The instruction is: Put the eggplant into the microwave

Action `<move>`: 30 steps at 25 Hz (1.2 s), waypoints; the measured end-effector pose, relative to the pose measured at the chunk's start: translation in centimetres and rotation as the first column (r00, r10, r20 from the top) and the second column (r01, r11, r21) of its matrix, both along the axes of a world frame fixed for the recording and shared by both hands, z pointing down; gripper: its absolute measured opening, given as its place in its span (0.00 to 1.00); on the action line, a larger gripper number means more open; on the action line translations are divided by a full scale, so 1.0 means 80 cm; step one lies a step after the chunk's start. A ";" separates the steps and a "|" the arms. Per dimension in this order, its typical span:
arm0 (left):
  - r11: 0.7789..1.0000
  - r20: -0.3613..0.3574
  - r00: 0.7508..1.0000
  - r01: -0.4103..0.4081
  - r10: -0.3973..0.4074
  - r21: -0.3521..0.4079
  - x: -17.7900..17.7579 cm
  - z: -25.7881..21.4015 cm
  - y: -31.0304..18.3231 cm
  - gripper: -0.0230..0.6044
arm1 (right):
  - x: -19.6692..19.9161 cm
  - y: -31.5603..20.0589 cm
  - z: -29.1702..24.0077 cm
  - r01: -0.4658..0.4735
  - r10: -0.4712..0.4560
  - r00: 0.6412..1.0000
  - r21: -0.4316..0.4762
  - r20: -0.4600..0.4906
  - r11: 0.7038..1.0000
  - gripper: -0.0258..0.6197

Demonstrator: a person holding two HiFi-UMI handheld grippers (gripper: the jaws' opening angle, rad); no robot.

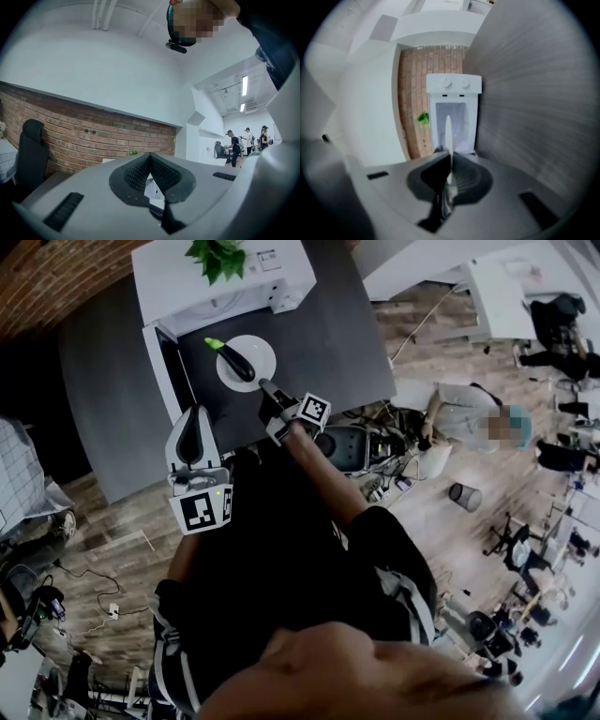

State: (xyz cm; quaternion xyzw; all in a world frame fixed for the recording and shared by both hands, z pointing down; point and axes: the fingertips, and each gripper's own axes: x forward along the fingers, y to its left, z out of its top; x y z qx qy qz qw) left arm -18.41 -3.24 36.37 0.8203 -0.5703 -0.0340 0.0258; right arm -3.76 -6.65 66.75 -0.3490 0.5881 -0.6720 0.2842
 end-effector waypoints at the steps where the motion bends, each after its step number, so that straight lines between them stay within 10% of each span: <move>1: 1.000 -0.002 1.000 0.005 -0.005 0.001 0.001 -0.001 -0.005 0.09 | 0.000 -0.006 0.001 0.006 -0.006 1.000 -0.001 -0.002 1.000 0.10; 30: 0.999 -0.058 0.998 0.037 -0.039 -0.030 0.036 0.017 -0.131 0.09 | -0.027 -0.182 0.081 0.131 -0.131 0.991 -0.036 0.006 0.991 0.10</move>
